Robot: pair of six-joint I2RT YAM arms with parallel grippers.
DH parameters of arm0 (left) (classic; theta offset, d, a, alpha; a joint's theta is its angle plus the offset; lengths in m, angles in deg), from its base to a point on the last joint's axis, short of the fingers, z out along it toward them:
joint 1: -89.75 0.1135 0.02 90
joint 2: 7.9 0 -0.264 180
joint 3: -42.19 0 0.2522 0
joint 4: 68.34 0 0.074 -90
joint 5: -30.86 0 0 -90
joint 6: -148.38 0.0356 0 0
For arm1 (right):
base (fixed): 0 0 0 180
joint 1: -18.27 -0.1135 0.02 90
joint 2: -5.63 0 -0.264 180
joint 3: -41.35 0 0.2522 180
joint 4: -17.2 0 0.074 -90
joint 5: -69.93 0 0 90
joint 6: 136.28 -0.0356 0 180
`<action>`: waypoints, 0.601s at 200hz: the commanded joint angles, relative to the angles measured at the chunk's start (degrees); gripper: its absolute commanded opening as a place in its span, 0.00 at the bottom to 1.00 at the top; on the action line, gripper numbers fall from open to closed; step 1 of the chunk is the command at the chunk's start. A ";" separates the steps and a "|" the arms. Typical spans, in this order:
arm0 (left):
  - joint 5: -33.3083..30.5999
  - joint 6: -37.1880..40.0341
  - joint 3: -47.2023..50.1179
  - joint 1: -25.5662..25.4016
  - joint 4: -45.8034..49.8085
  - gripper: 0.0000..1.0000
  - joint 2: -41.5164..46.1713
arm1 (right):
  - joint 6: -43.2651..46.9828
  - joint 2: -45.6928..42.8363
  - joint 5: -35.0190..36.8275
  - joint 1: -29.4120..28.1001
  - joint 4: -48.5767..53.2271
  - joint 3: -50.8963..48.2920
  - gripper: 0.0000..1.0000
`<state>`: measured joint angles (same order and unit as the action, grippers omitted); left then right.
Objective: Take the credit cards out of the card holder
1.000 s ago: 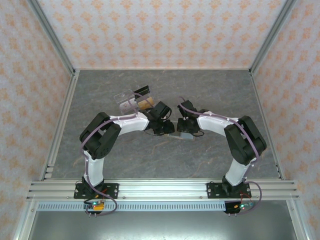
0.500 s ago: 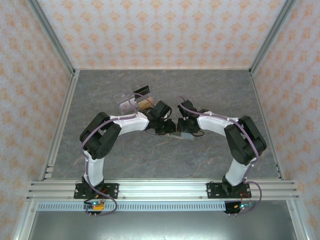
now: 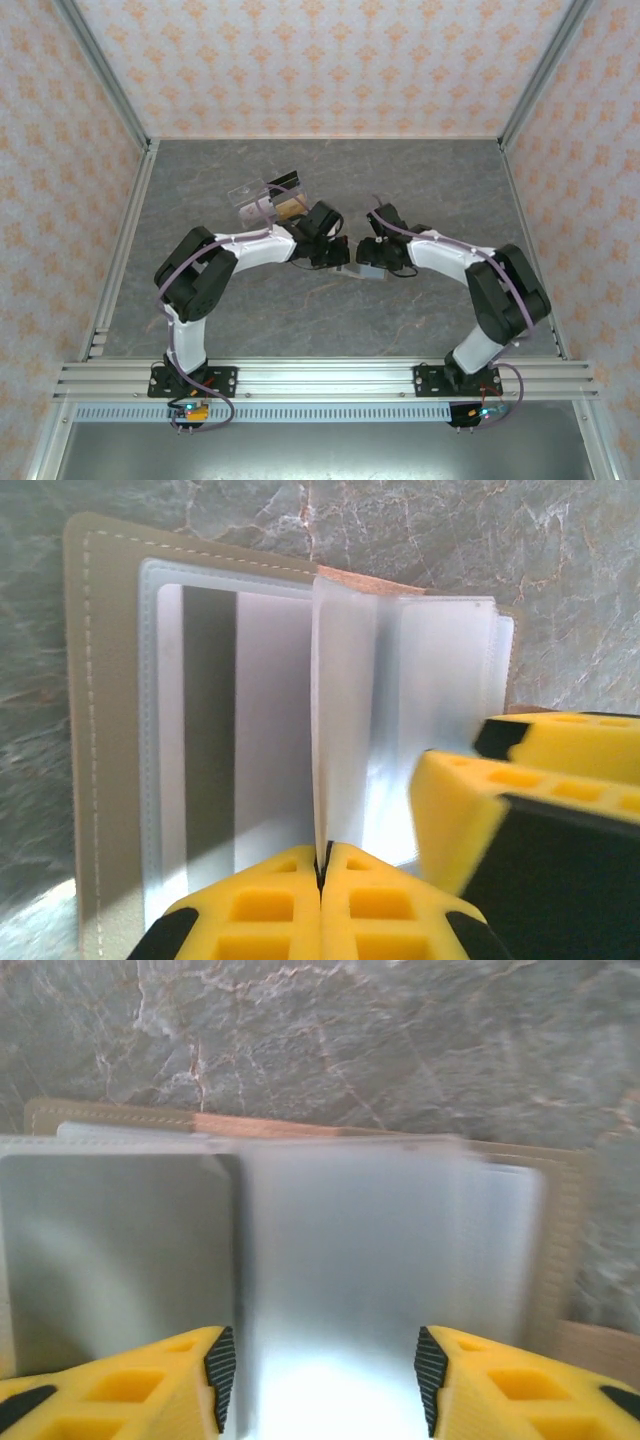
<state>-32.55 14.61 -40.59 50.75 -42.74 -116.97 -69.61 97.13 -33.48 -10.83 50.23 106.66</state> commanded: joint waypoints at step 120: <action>9.77 -5.41 2.52 -0.29 -19.56 0.39 -1.81 | -9.71 -18.31 10.60 1.77 5.97 -1.36 0.62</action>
<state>-26.03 11.33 -35.39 50.75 -56.40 -116.14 -77.00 81.33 -27.47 -9.54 53.62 106.31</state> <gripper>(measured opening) 0.353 0.619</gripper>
